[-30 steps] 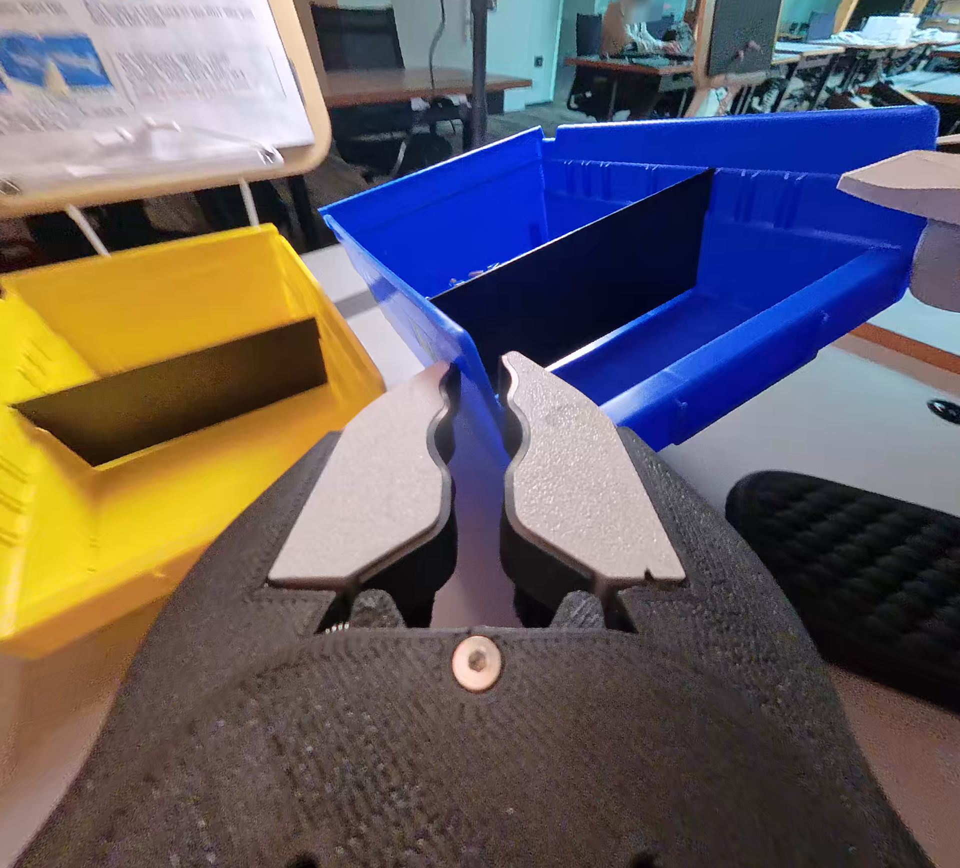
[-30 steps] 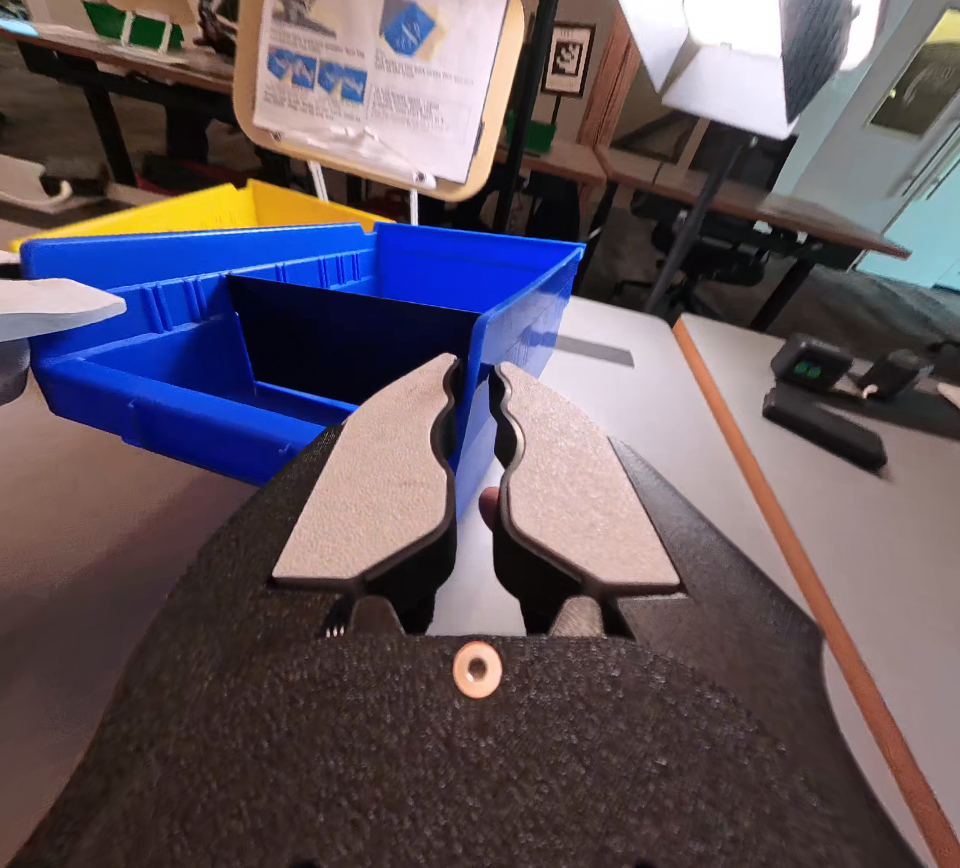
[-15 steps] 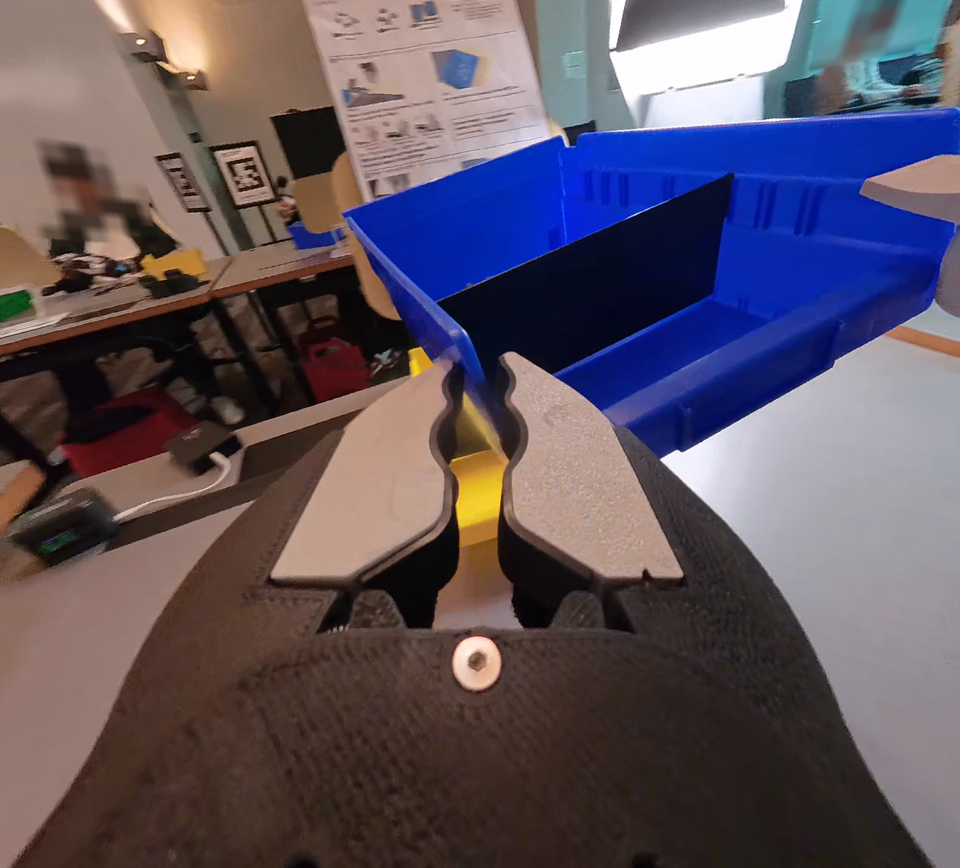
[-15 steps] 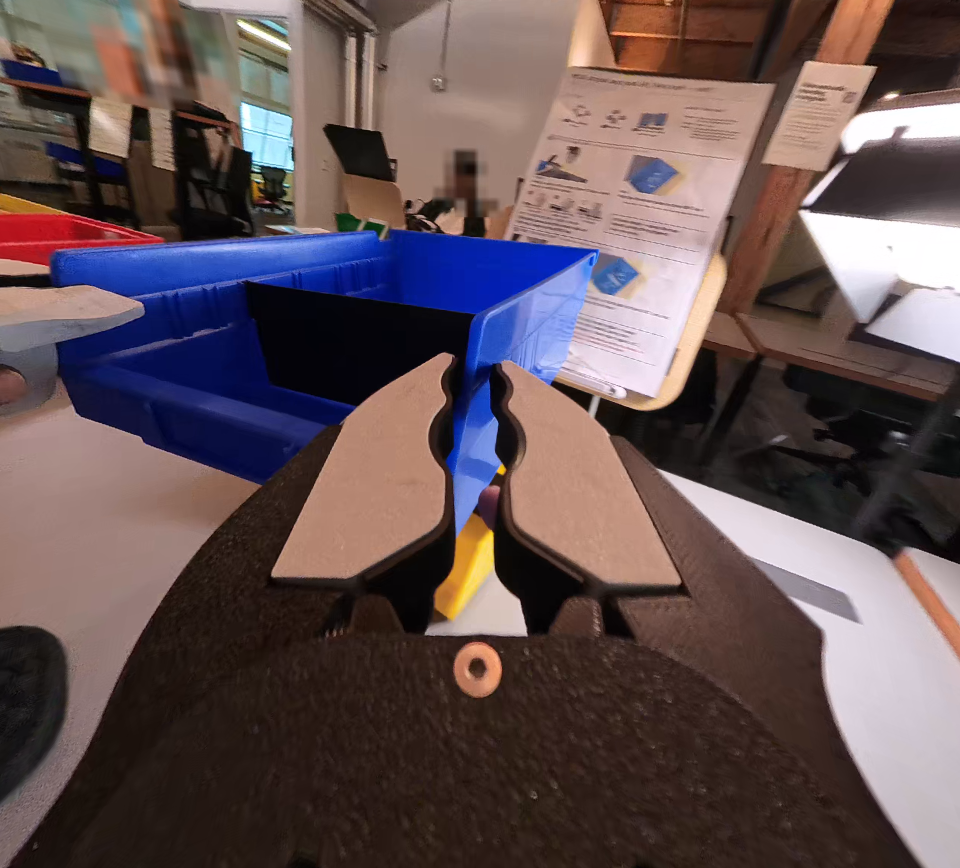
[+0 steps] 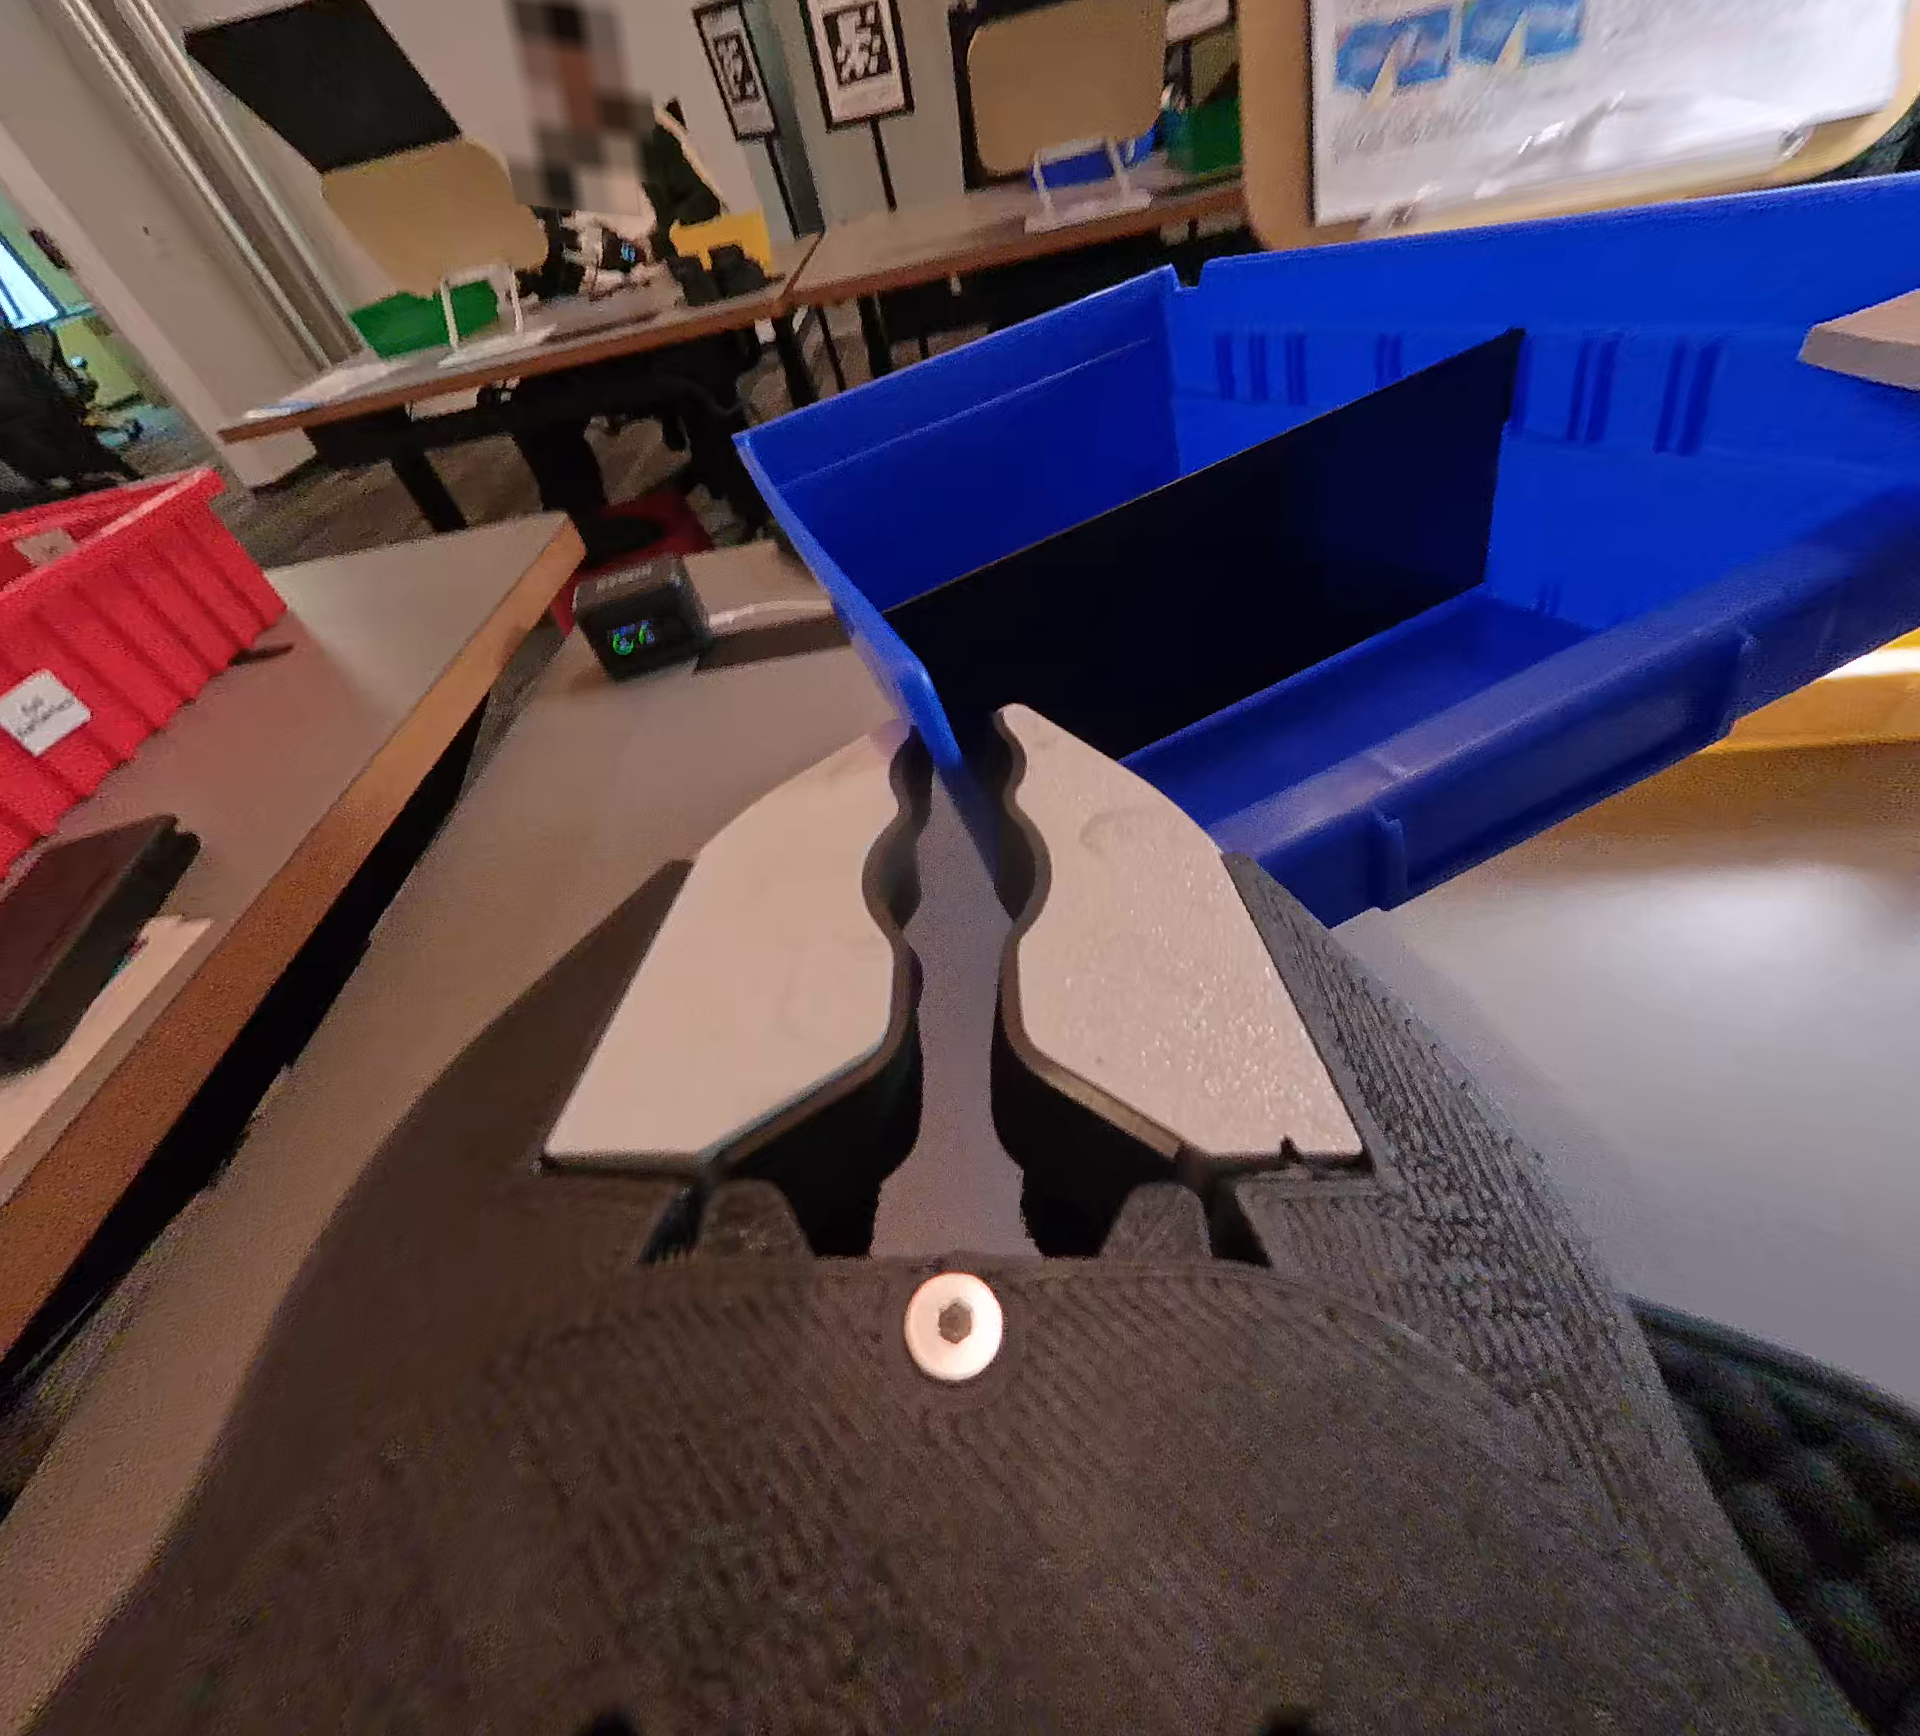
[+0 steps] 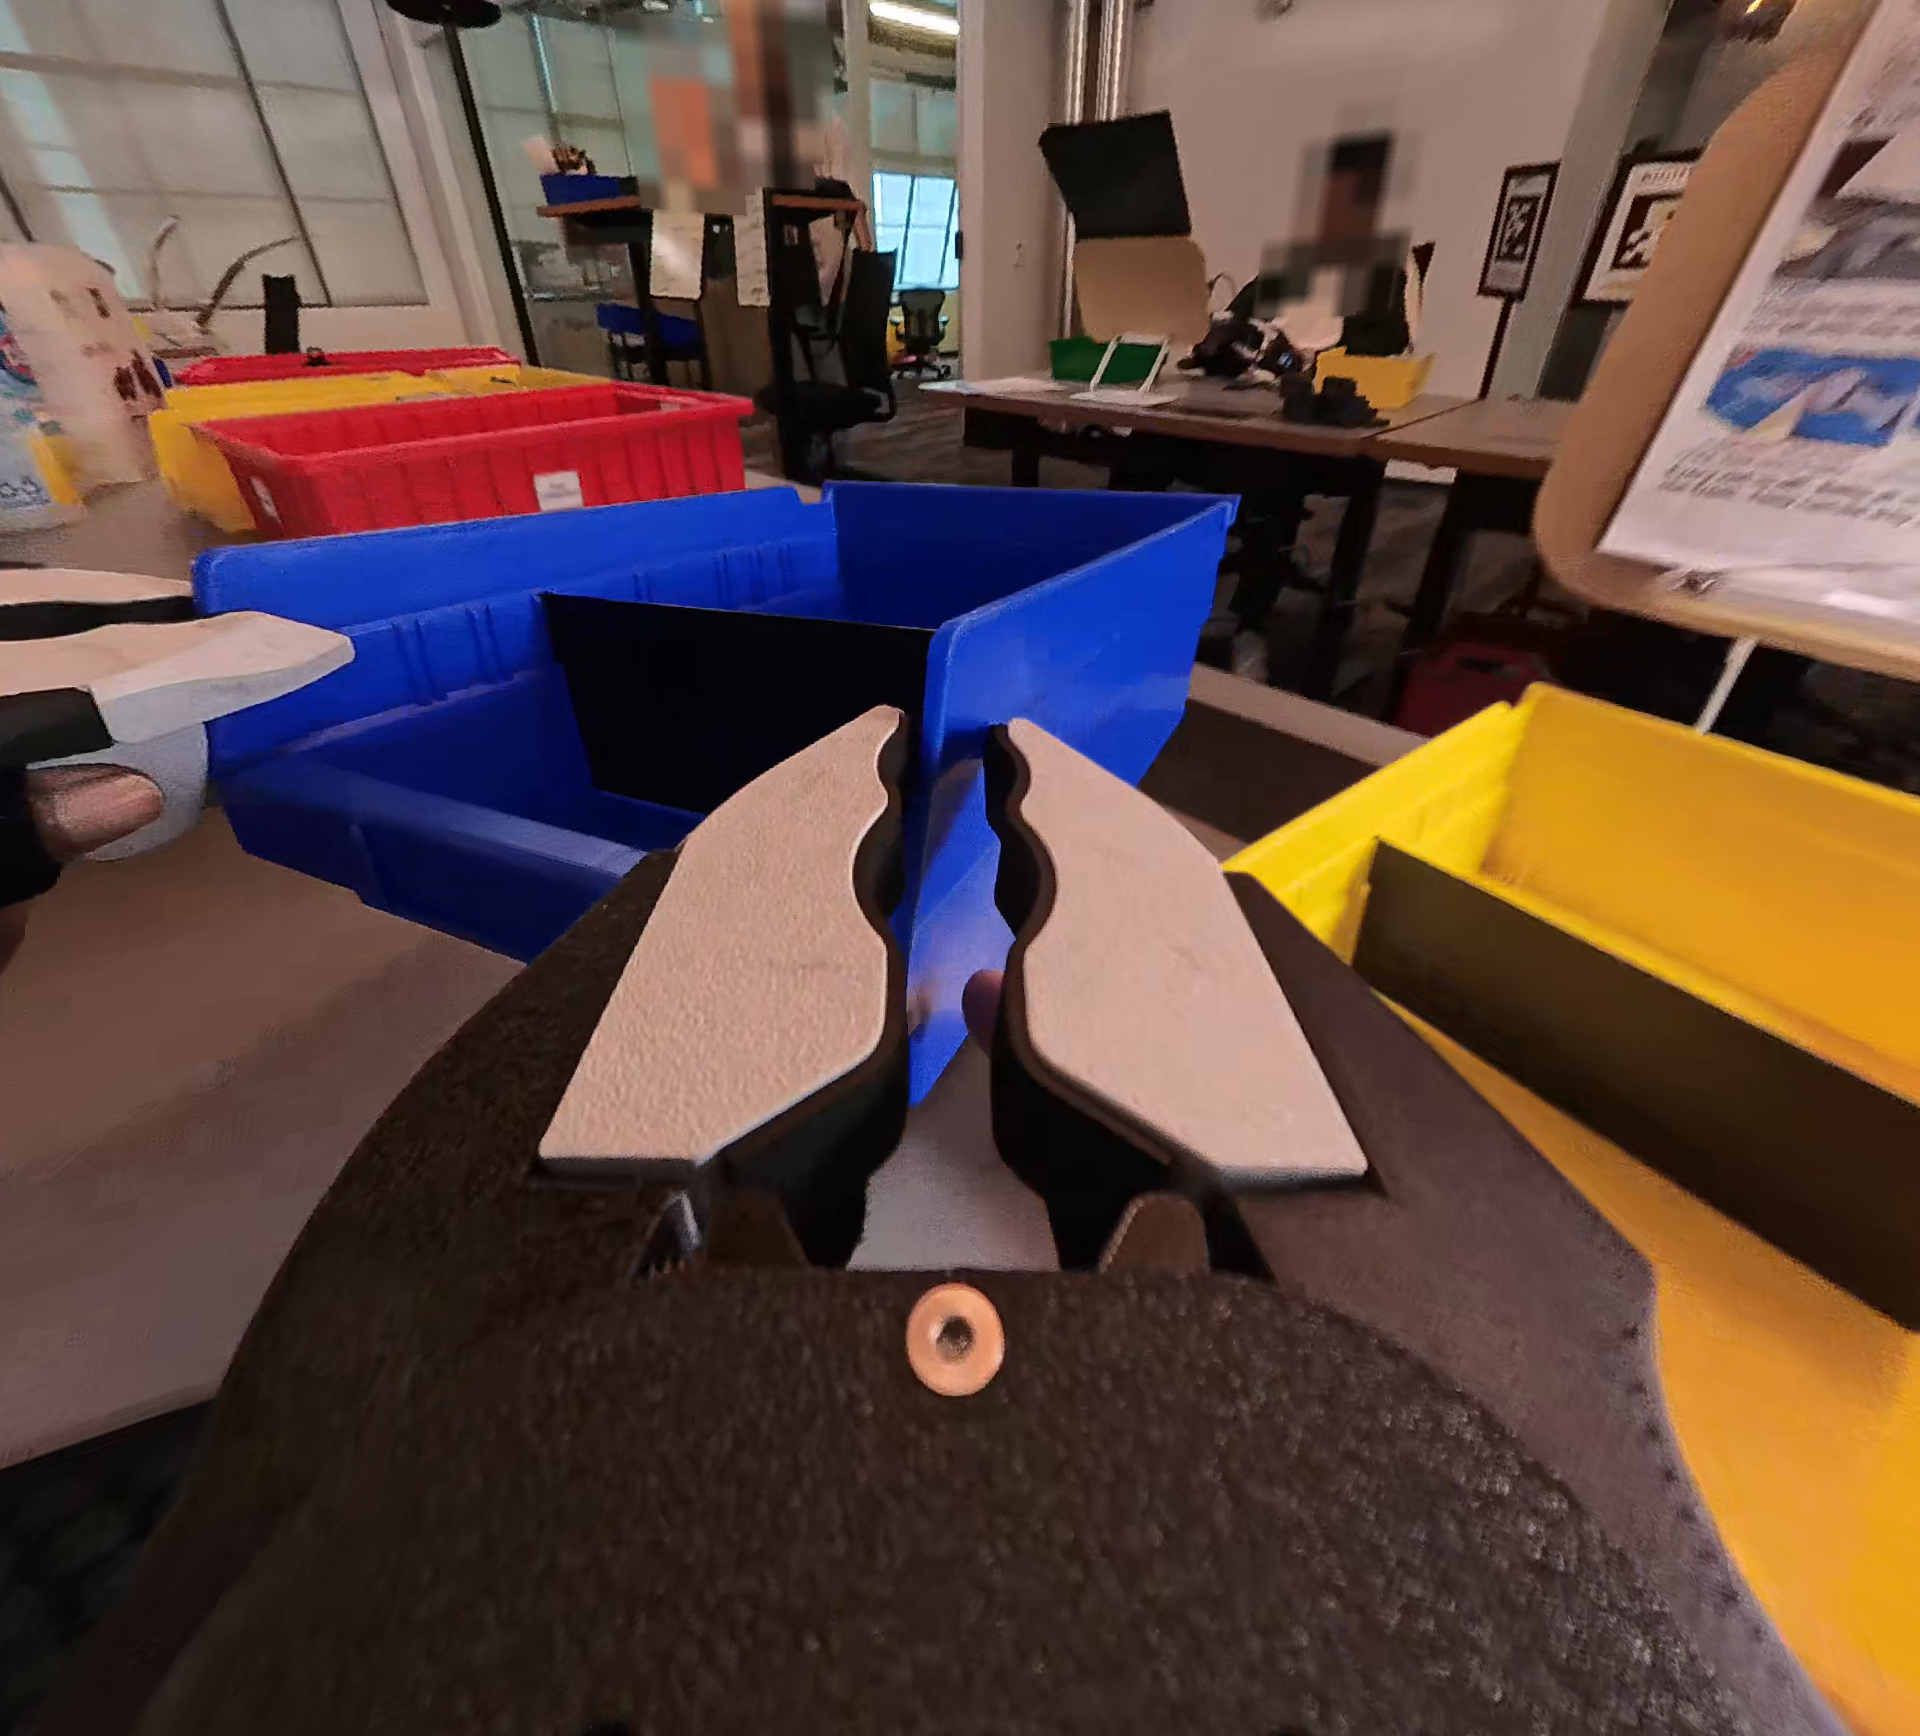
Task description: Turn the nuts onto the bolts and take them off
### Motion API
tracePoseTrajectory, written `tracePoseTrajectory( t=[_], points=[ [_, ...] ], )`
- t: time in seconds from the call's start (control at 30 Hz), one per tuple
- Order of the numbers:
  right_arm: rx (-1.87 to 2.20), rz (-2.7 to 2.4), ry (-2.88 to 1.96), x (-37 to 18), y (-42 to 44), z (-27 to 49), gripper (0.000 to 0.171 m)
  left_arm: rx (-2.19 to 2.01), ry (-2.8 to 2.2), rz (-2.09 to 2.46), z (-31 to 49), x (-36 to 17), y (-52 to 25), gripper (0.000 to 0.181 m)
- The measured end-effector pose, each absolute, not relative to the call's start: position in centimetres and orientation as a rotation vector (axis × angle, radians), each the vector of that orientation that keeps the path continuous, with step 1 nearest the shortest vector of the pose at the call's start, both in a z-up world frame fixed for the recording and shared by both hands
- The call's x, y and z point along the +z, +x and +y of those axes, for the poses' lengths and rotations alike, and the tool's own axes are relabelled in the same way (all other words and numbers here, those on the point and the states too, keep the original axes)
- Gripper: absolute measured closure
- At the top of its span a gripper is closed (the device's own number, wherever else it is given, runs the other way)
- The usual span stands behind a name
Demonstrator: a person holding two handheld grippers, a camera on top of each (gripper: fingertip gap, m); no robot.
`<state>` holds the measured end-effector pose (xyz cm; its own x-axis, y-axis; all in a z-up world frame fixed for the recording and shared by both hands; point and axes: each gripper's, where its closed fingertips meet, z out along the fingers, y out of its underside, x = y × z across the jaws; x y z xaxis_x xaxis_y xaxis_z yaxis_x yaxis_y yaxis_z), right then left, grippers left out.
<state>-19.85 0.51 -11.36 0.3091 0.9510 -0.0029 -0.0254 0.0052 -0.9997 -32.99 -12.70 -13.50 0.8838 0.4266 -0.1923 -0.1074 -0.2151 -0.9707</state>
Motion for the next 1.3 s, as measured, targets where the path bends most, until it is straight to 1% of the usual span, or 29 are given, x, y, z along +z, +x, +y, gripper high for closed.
tracePoseTrajectory(
  t=[0.17, 0.33, 0.4, 0.47, 0.5, 0.6, 0.7, 0.77, 0.83, 0.87, 0.9, 0.93, 1.0, 1.03, 1.1, 1.13, 1.3],
  points=[
    [0.991, -0.982, -1.392, -16.8, -21.7, 1.2, 0.158, 0.465, -1.803, -0.25, -11.6, -18.9, -34.7, 0.171],
    [0.925, -1.051, -1.427, -20.6, -21.3, 2.1, 0.157, 0.478, -1.767, -0.238, -10.4, -20.7, -34.7, 0.171],
    [0.894, -1.141, -1.463, -22.1, -21.1, 2.4, 0.156, 0.43, -1.83, -0.224, -10.0, -22.1, -34.4, 0.169],
    [0.914, -1.257, -1.484, -22.8, -20.6, 2.3, 0.148, 0.386, -1.88, -0.175, -9.7, -23.2, -33.9, 0.167],
    [0.937, -1.304, -1.478, -22.6, -20.1, 2.4, 0.145, 0.384, -1.893, -0.16, -9.8, -23.2, -33.8, 0.162],
    [0.927, -1.435, -1.465, -21.3, -17.7, 3.9, 0.135, 0.487, -1.826, -0.096, -10.7, -19.9, -33.7, 0.156],
    [0.769, -1.651, -1.534, -22.4, -15.4, 6.5, 0.126, 0.444, -1.857, 0.107, -9.9, -17.4, -30.4, 0.154],
    [0.552, -1.805, -1.548, -24.3, -14.6, 8.3, 0.12, 0.355, -1.976, 0.277, -8.2, -18.3, -27.4, 0.144],
    [0.375, -1.924, -1.532, -26.3, -14.9, 9.6, 0.116, 0.313, -2.152, 0.439, -6.5, -21.1, -25.4, 0.135],
    [0.317, -1.965, -1.53, -27.2, -15.2, 9.9, 0.115, 0.334, -2.212, 0.523, -5.6, -22.5, -24.9, 0.13],
    [0.254, -2.009, -1.528, -28.1, -15.5, 10.2, 0.116, 0.34, -2.268, 0.609, -4.9, -24.1, -24.4, 0.129],
    [0.188, -2.06, -1.522, -29.1, -15.5, 10.5, 0.12, 0.317, -2.349, 0.672, -4.5, -26.0, -24.1, 0.127],
    [0.085, -2.125, -1.519, -30.8, -15.1, 10.9, 0.136, 0.316, -2.479, 0.763, -4.0, -29.0, -24.3, 0.128],
    [0.059, -2.102, -1.505, -30.9, -15.0, 11.4, 0.142, 0.352, -2.498, 0.809, -3.7, -29.9, -24.7, 0.135],
    [0.098, -2.097, -1.514, -30.6, -13.9, 11.1, 0.142, 0.316, -2.504, 0.875, -3.4, -30.8, -24.3, 0.146],
    [0.114, -2.097, -1.519, -30.5, -13.0, 10.8, 0.142, 0.311, -2.483, 0.888, -3.0, -30.8, -24.1, 0.149],
    [0.104, -2.052, -1.502, -30.0, -6.5, 9.8, 0.142, 0.322, -2.421, 0.914, -2.0, -30.8, -23.6, 0.151]
  ],
)
